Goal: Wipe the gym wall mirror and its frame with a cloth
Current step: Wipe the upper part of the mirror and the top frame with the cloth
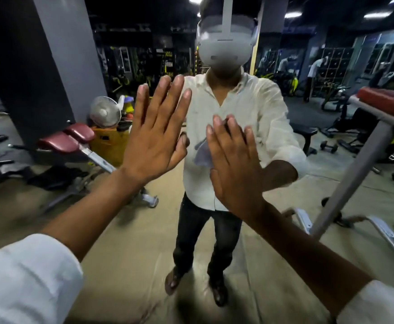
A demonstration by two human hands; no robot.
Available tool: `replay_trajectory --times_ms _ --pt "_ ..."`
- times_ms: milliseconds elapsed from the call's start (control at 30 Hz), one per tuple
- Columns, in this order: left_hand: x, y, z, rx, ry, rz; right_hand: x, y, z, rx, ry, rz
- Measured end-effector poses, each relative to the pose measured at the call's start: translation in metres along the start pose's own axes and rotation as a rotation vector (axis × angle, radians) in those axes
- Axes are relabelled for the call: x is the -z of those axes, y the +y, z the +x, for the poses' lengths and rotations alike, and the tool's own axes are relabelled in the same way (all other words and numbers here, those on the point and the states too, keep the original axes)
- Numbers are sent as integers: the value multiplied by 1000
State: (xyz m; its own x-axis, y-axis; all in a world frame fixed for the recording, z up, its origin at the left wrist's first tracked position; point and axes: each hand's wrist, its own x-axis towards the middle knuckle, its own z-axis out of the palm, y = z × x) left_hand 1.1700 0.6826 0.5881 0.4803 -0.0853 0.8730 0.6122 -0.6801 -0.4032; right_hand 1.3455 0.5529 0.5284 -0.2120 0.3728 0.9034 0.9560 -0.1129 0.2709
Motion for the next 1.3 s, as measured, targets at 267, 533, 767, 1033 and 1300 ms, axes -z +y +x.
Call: replay_trajectory --times_ms 267,533,767,1033,1300 --pt "-6 8 -33 -57 -64 -41 -27 11 -135 405 -161 -224" --pt "-3 5 -32 -66 -14 -61 11 37 -25 -60 -25 -39" --pt "29 -45 42 -132 63 -61 48 63 97 -303 250 -37" --pt "34 -54 127 -95 148 -37 66 64 177 -122 185 -51" --pt "38 -51 144 -57 276 -68 101 127 189 -571 395 -37"
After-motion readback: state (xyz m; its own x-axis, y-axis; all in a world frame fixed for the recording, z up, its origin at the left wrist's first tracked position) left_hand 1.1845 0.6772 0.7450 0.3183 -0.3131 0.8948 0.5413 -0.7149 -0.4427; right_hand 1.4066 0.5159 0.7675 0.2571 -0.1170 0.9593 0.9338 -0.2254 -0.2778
